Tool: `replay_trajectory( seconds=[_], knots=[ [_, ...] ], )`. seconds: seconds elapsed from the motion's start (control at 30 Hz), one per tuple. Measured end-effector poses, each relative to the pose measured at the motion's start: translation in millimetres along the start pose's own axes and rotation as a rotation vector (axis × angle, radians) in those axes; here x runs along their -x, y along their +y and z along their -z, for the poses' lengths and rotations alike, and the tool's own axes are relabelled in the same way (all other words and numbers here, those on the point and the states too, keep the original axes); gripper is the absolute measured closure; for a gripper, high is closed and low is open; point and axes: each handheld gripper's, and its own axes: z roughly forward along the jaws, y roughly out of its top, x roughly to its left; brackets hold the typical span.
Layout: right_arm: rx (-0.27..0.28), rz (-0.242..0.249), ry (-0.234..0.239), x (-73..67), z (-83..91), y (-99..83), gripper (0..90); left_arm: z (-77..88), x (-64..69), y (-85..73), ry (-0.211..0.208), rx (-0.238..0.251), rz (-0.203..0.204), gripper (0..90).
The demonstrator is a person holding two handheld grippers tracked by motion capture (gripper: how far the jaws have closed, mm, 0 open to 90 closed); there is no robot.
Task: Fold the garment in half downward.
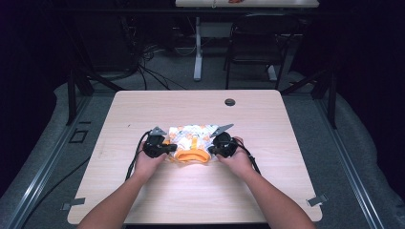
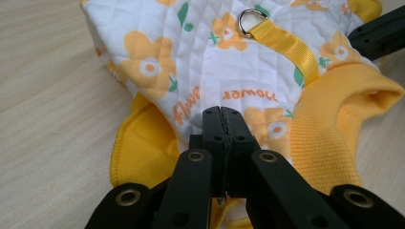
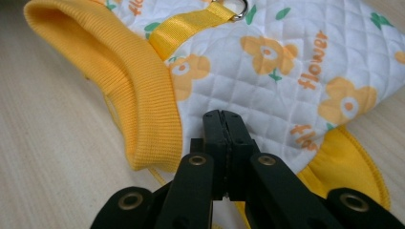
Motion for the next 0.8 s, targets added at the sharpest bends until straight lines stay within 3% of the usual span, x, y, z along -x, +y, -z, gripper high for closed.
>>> replay_trajectory(
  seconds=[0.17, 0.53, 0.8],
  knots=[
    [0.022, -0.006, -0.009, 1.3, 1.0, 2.3, 89.9, 2.7, 0.0, 1.2, 0.006, 0.010, -0.009, 87.8],
    [0.071, 0.020, 0.002, -9.1, 27.0, 11.4, 86.4, 23.1, 10.0, 6.3, -0.004, 0.034, -0.011, 85.9],
    [0.086, 0.088, -0.042, -21.4, 47.1, 7.0, 81.3, 45.0, 13.3, 2.6, -0.013, 0.058, -0.016, 79.9]
  ],
)
